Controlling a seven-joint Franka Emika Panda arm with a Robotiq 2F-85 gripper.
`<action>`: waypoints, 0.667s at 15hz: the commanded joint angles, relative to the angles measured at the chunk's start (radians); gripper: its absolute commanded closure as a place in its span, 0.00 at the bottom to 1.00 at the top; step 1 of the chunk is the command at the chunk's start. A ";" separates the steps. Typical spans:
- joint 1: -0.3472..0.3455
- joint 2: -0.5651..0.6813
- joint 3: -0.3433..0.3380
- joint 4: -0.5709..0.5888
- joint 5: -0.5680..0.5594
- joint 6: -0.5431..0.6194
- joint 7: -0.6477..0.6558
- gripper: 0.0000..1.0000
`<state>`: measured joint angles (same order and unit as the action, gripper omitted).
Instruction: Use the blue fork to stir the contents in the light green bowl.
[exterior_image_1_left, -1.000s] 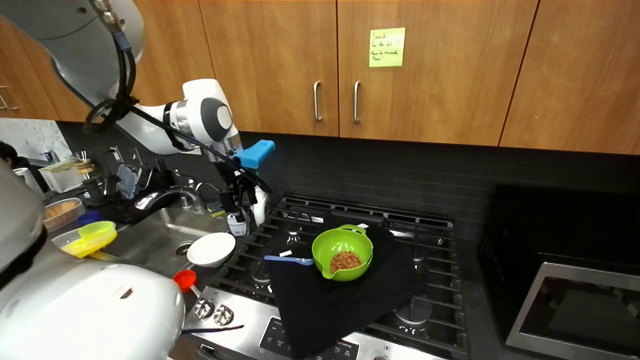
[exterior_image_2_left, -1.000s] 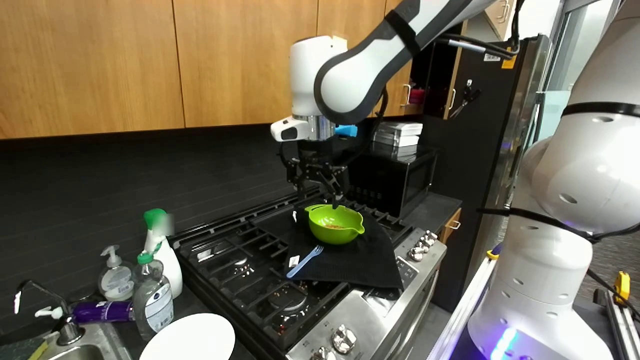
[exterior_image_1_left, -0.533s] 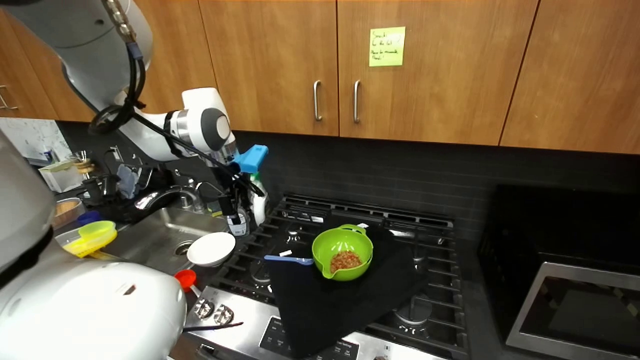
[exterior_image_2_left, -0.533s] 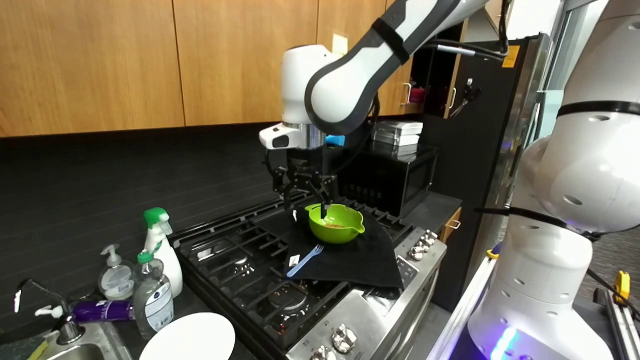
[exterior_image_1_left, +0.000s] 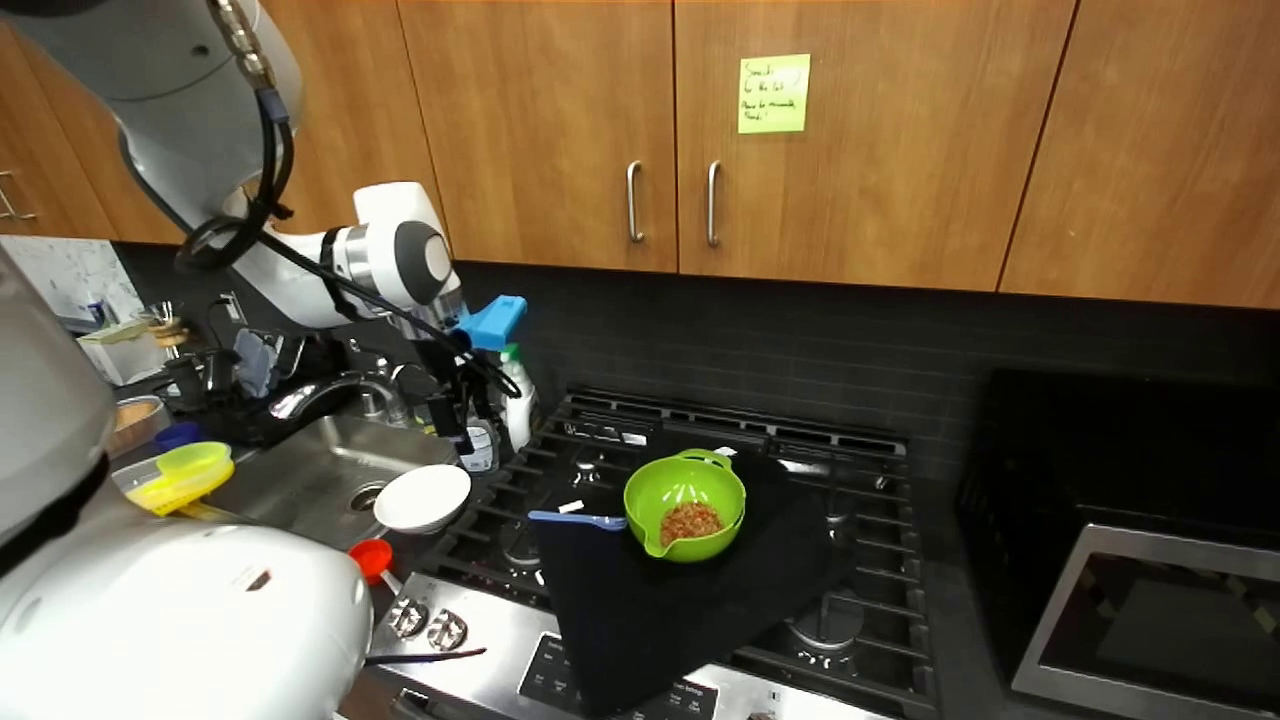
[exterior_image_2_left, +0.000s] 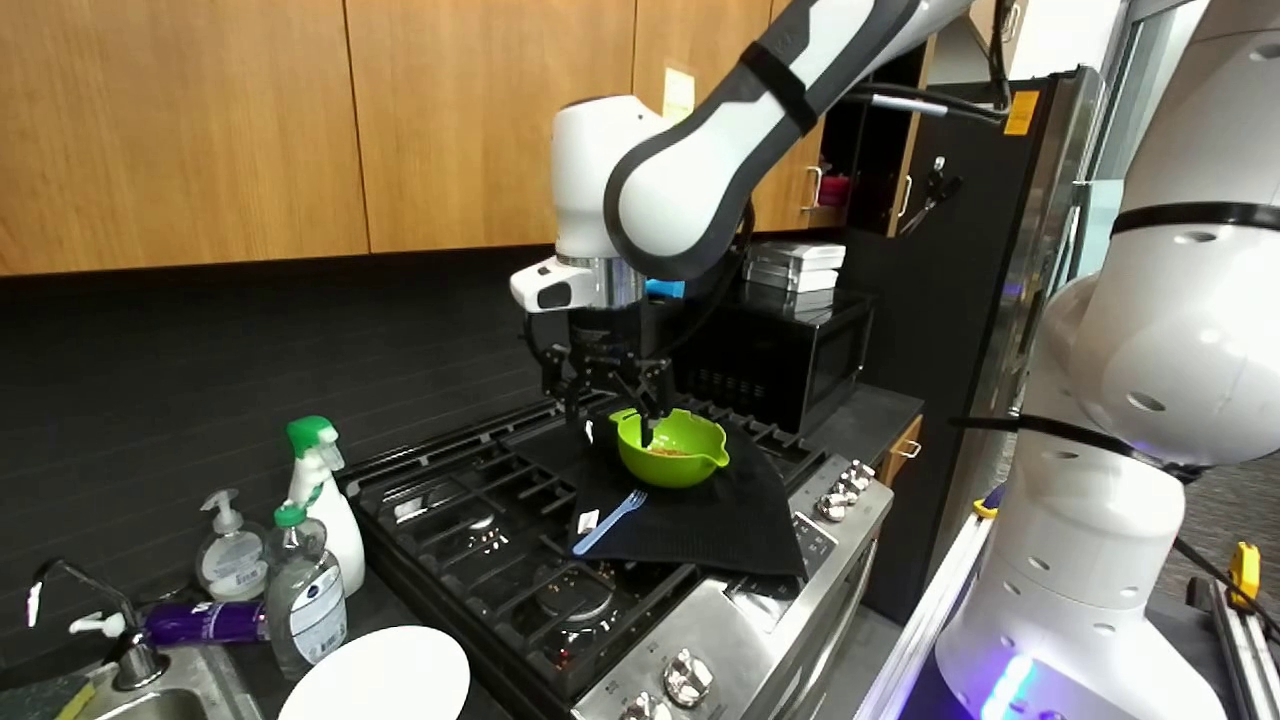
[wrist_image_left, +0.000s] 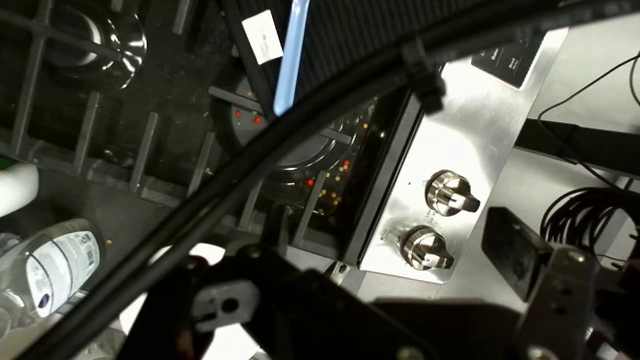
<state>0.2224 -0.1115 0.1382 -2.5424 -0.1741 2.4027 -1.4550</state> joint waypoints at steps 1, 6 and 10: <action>0.007 0.075 0.044 0.022 -0.057 -0.005 0.100 0.00; 0.014 0.209 0.082 0.054 -0.266 -0.013 0.326 0.00; 0.026 0.304 0.083 0.082 -0.370 -0.009 0.417 0.00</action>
<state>0.2406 0.1162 0.2185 -2.5059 -0.4781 2.4013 -1.0950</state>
